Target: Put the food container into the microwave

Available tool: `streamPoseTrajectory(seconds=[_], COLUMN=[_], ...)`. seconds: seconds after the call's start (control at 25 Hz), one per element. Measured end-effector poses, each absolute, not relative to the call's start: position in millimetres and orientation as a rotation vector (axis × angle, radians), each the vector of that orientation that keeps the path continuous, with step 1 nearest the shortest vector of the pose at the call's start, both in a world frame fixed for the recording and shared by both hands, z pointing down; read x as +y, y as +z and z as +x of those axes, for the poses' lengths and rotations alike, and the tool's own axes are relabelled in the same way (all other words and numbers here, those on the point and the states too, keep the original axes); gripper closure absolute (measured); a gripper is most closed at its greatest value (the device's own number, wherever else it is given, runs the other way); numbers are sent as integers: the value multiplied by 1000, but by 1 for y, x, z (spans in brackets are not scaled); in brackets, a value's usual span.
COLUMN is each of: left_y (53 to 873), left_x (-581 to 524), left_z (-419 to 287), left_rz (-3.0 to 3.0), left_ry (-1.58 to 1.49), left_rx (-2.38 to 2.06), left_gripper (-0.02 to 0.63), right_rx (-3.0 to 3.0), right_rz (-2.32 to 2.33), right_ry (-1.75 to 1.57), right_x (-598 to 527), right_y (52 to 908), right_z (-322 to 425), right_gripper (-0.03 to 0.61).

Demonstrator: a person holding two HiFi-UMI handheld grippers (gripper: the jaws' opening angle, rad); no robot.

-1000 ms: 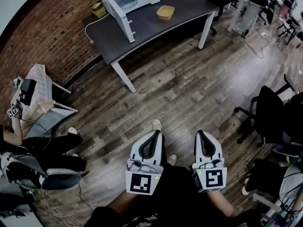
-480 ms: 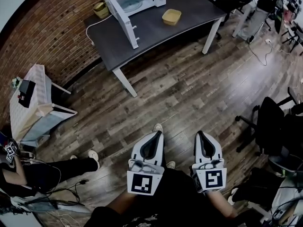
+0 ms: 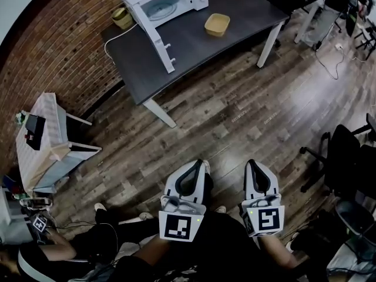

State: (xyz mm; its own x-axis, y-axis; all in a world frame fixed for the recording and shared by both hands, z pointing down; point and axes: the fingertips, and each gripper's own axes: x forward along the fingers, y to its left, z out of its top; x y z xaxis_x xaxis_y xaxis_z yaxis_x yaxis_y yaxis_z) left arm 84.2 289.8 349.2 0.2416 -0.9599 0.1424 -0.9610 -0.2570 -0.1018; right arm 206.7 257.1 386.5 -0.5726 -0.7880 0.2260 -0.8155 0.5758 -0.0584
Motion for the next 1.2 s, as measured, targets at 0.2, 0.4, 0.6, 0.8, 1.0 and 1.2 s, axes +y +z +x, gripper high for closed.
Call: streamPoseTrajectory(seconds=[0.2,0.4,0.6,0.8,1.0,1.2], left_y=[360,351,336,329,323,315], left_x=[259,232,206,183,160,140], left_z=[61,33,17,11,19,26], left_rz=[2426,2390,2476,2427,2356,2327], left_ry=[230,109,133,130,176,142], left_rx=[-1921,-1949,-1938,-1995,-2071,-2106], left_gripper=[615,614,615,615,615,614], right_rx=[-2630,-2590,-2588,-2584,-2631,-2657], right_rz=[1309,1302,1318,1285,1223,1196], right_ry=[177,148,111,168,196,184], right_x=[225,198,170,146,113,86], right_y=[379,373,357,362,362,354], right_z=[186,168,150,154,164,167], right_gripper=[514,514,514,514,514,514])
